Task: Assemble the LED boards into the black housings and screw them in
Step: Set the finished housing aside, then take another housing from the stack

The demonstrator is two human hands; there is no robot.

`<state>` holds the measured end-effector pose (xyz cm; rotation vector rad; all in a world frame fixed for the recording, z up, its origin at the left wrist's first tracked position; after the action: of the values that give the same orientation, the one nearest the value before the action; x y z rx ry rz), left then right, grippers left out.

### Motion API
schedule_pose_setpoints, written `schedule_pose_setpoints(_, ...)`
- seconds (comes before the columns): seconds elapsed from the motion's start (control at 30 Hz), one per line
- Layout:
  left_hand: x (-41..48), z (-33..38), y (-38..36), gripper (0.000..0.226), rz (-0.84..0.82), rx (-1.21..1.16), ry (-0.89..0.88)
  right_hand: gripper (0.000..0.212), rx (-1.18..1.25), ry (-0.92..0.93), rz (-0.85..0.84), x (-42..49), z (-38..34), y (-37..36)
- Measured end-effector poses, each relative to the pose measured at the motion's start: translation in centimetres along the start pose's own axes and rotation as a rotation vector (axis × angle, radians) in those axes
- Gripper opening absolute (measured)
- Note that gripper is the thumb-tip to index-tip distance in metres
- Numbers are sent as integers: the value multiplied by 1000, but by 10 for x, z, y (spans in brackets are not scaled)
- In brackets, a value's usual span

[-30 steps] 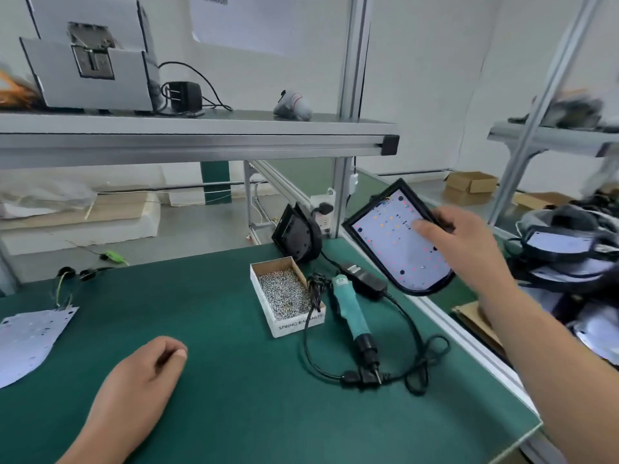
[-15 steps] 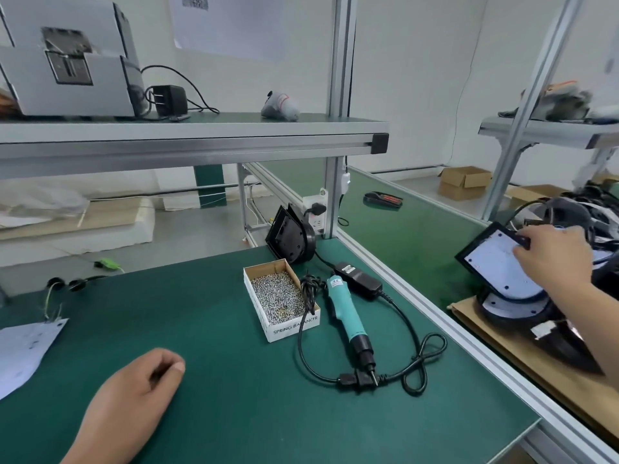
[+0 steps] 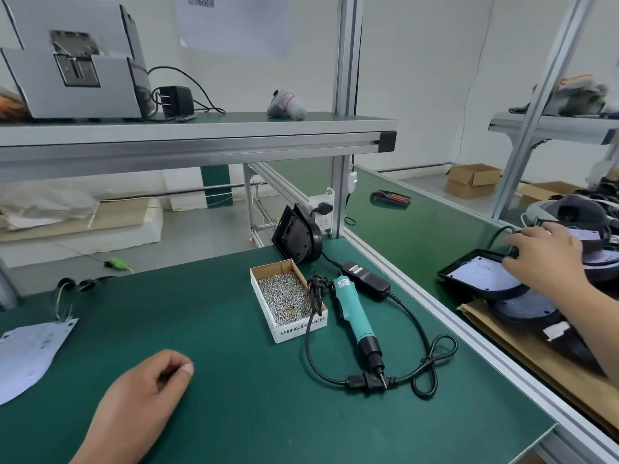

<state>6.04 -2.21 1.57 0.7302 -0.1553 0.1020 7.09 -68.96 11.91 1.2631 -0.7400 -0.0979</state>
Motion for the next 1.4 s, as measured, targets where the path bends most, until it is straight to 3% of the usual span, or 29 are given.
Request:
schedule_pose_setpoints(0.23, 0, -2, -1, 14, -3, 21, 3, 19, 114, 96, 174, -3, -17, -3)
schedule_pose_setpoints(0.37, 0, -1, -1, 9, -12, 39, -1, 17, 244, 92, 148, -18, -49, 0)
schedule_pose_setpoints(0.6, -1, 1, 0, 7, -22, 43, -6, 13, 490, 298, 43, -51, -179, 21)
schedule_pose_setpoints(0.77, 0, -3, 0, 8, -19, 13, -6, 15, 563, 499, 101, -41, -294, 45)
schedule_pose_setpoints(0.93, 2, -5, 1, 5, -30, -16, -2, 24, 447, 568, 161, 1, -380, 59)
schedule_pose_setpoints(1.07, 5, -8, 0, 10, -47, -34, 11, 32, 243, 550, -10, 30, -417, 47)
schedule_pose_setpoints(1.23, 5, -8, 1, 22, -40, -21, -1, 40, 230, 505, -153, 39, -417, 25)
schedule_pose_setpoints(1.4, 4, -5, 0, 8, -39, 1, 5, 17, 250, 548, -140, 40, -411, 25)
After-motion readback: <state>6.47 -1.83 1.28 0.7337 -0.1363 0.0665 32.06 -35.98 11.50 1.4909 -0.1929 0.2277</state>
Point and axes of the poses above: each hand's wrist, its own x-axis towards the middle knuckle, its own y-axis out of the back of the hand, z = x × y, the point moved 3 cm from there along x, towards the middle knuckle, and after that the axes turned 3 degrees about -x, right-handed, at the moved point
